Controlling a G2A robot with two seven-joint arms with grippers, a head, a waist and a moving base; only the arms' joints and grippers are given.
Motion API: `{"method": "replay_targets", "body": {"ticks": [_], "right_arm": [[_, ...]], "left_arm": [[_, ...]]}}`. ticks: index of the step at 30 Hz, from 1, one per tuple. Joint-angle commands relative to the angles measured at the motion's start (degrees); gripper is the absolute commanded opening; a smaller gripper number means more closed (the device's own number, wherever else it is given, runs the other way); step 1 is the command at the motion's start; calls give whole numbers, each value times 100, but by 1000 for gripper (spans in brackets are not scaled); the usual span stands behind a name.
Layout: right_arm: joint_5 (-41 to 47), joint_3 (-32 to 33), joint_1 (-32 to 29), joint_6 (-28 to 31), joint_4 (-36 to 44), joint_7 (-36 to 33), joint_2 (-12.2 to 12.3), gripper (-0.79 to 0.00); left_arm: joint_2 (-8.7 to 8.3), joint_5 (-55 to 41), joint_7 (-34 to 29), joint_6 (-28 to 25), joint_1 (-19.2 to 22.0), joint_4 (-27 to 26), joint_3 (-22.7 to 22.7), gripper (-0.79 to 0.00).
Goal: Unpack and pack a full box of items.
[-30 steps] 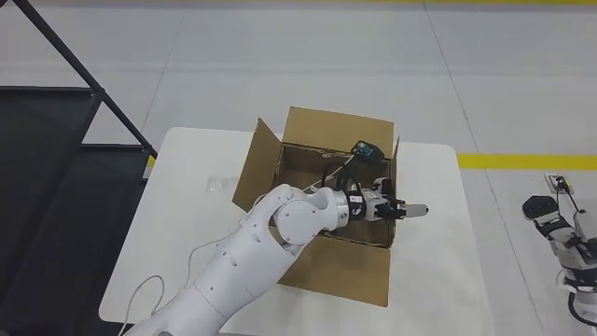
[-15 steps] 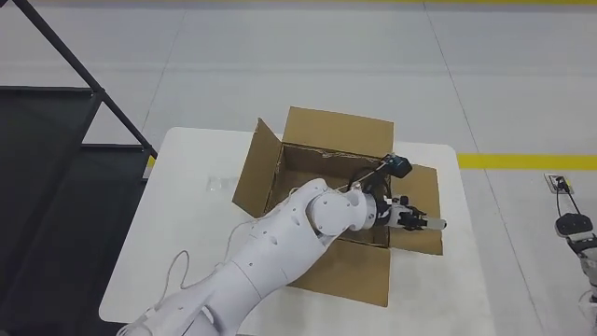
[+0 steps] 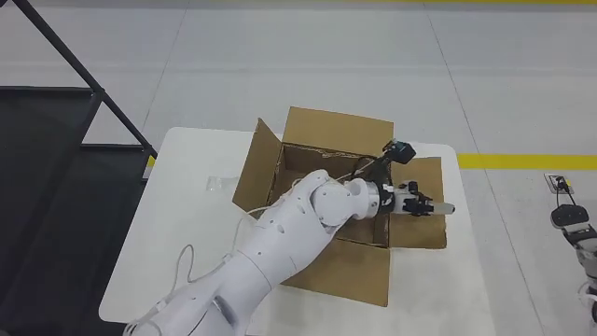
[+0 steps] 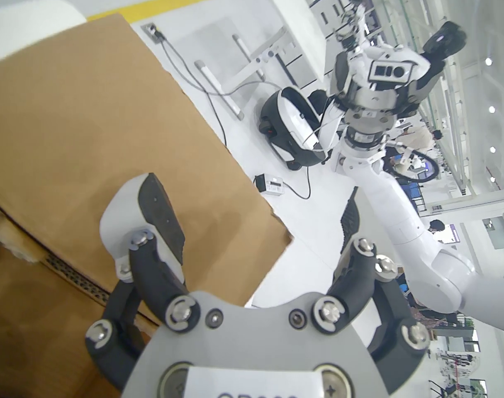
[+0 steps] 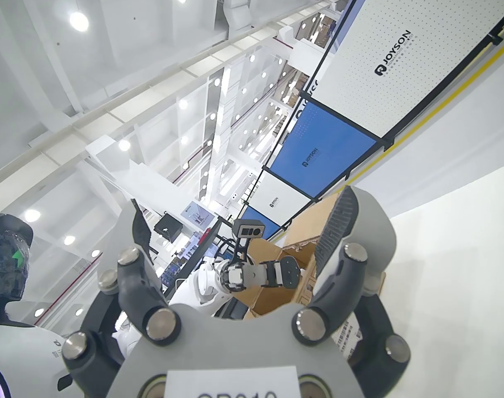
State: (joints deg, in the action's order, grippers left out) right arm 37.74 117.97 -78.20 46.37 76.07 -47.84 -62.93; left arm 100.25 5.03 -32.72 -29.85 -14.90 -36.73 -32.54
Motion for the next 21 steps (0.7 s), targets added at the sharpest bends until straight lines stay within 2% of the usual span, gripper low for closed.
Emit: {"method": "replay_targets", "body": {"ticks": [1, 3, 5, 7, 9, 12, 14, 16, 18, 21], "right_arm": [[-74, -7, -26, -25, 205, 146, -5, 0], [-320, -29, -59, -30, 450, 320, -9, 0], [-652, -89, -89, -50, 775, 496, -17, 0], [-1094, -169, -134, -30, 1154, 677, -30, 0], [-1592, -331, -195, -22, 1611, 890, -57, 0], [-2596, -645, -262, -152, 2324, 1235, -103, 0], [-3427, -954, -252, -346, 2761, 1517, -142, 0], [-4263, -1363, -184, -604, 3087, 1728, -181, 0], [-5028, -1841, -41, -872, 3253, 1874, -216, 0], [-6031, -2555, 270, -1234, 3242, 2014, -265, 0]], "left_arm": [[-154, 180, 223, -209, -23, -144, -245, 0], [-373, 389, 475, -396, -169, -384, -578, 0], [-669, 669, 671, -494, -420, -787, -1058, 0], [-1026, 1081, 780, -501, -901, -1535, -1690, 0], [-1410, 1530, 756, -308, -1718, -2759, -2563, 0], [-1858, 1818, 326, 110, -3475, -5189, -4029, 0], [-2019, 1657, -3, 268, -4509, -6453, -4807, 0], [-2111, 1506, -98, 308, -5261, -7221, -5422, 0], [-2169, 1321, -82, 236, -5787, -7645, -5901, 0], [-2223, 1006, 66, 61, -6359, -7913, -6454, 0]]}}
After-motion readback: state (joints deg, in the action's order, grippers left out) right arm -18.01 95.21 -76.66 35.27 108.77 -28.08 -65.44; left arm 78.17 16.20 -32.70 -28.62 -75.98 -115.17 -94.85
